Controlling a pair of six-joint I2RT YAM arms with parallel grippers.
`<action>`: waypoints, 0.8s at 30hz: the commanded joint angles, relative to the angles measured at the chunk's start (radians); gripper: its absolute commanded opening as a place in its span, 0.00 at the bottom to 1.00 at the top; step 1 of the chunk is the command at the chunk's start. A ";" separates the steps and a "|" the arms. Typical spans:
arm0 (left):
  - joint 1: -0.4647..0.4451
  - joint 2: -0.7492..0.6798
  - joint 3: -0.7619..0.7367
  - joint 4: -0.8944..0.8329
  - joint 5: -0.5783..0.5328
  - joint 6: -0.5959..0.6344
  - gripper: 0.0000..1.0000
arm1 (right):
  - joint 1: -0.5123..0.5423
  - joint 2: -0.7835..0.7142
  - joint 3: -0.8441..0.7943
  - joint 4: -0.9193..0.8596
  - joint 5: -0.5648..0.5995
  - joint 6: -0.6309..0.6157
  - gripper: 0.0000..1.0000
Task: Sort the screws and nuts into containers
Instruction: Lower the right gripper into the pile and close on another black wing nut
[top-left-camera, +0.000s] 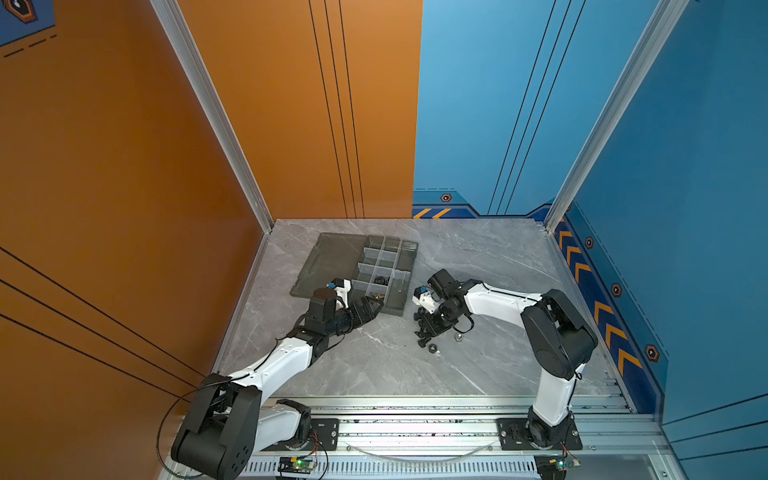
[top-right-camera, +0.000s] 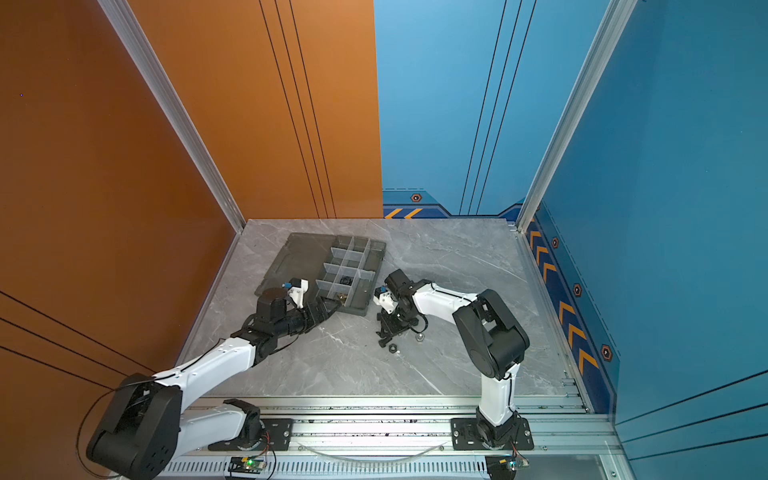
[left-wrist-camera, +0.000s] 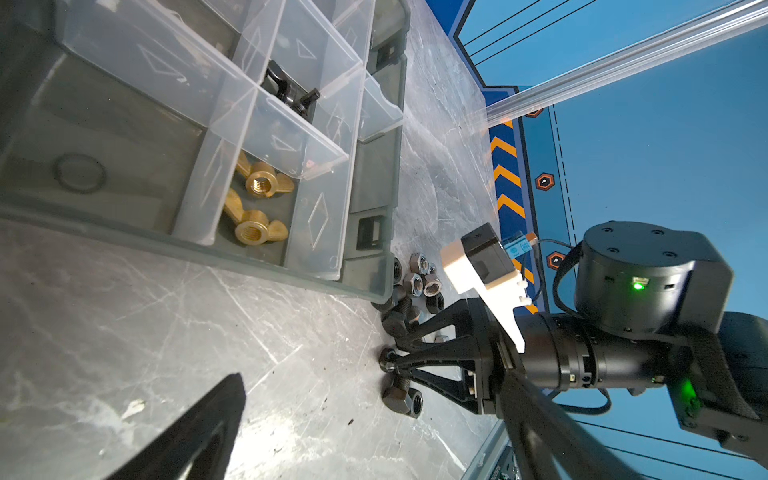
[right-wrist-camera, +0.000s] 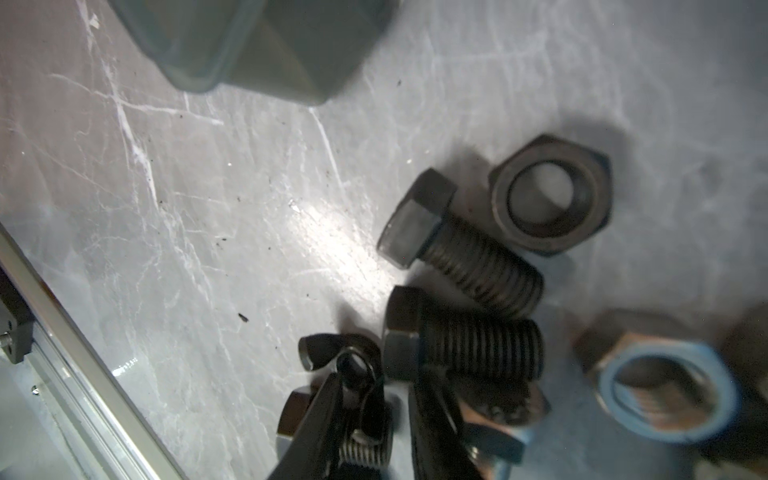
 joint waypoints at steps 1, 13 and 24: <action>-0.008 0.008 0.013 0.016 -0.015 -0.003 0.98 | 0.017 0.039 0.012 -0.045 0.070 -0.040 0.29; -0.015 0.030 0.019 0.027 -0.012 -0.004 0.98 | 0.028 0.030 -0.003 -0.071 0.098 -0.049 0.26; -0.024 0.038 0.024 0.032 -0.011 -0.005 0.98 | 0.031 0.005 -0.026 -0.078 0.110 -0.056 0.31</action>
